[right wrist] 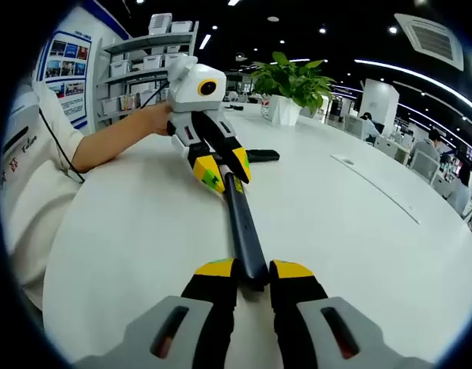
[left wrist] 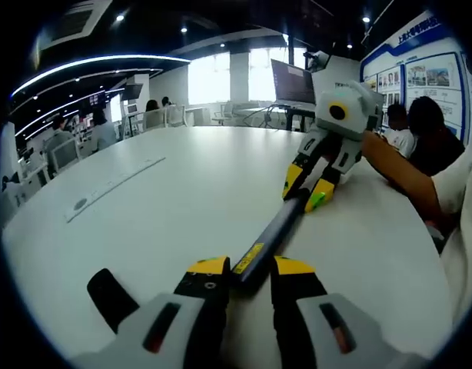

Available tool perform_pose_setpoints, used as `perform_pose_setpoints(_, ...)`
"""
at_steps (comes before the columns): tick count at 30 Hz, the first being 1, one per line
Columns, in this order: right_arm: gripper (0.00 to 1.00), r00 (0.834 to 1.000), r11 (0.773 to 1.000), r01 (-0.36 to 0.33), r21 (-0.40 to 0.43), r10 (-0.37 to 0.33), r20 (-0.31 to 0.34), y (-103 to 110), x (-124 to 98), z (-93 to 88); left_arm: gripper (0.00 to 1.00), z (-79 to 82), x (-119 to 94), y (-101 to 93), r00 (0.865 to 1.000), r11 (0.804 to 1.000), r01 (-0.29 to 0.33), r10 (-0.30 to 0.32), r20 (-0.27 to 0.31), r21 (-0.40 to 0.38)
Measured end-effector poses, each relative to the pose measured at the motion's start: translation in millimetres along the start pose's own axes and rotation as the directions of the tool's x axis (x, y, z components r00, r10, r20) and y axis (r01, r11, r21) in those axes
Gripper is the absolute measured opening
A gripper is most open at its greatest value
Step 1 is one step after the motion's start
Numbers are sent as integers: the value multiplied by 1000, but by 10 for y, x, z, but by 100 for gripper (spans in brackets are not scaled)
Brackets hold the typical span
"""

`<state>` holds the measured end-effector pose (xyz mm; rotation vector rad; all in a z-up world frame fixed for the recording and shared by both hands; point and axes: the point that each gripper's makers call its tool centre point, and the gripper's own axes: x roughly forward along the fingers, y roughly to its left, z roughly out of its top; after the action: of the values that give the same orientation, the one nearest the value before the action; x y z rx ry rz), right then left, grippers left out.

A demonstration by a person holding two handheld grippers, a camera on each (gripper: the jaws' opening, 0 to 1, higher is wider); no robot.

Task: Pflip the remote and laser pointer to the front side, press the buttons, and align them neatly on the table

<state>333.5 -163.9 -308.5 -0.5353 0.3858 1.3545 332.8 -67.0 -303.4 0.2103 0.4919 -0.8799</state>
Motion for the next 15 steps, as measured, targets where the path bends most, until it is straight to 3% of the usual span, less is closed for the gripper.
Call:
perform_pose_setpoints(4, 19, 999, 999, -21, 32, 21, -24, 18, 18, 4, 24, -3, 4, 36, 1000, 999, -24, 24, 3, 23)
perform_pose_setpoints(7, 18, 987, 999, -38, 22, 41, -157, 27, 16, -7, 24, -15, -1, 41, 999, 999, -35, 36, -9, 35)
perform_pose_setpoints(12, 14, 926, 995, -99, 30, 103, -363, 93, 59, -13, 22, -92, 8, 91, 996, 997, -77, 78, -43, 21)
perform_pose_setpoints(15, 13, 896, 993, -113, 20, 110, -430, 86, 70, -20, 22, -97, 13, 90, 996, 997, -79, 80, -42, 25)
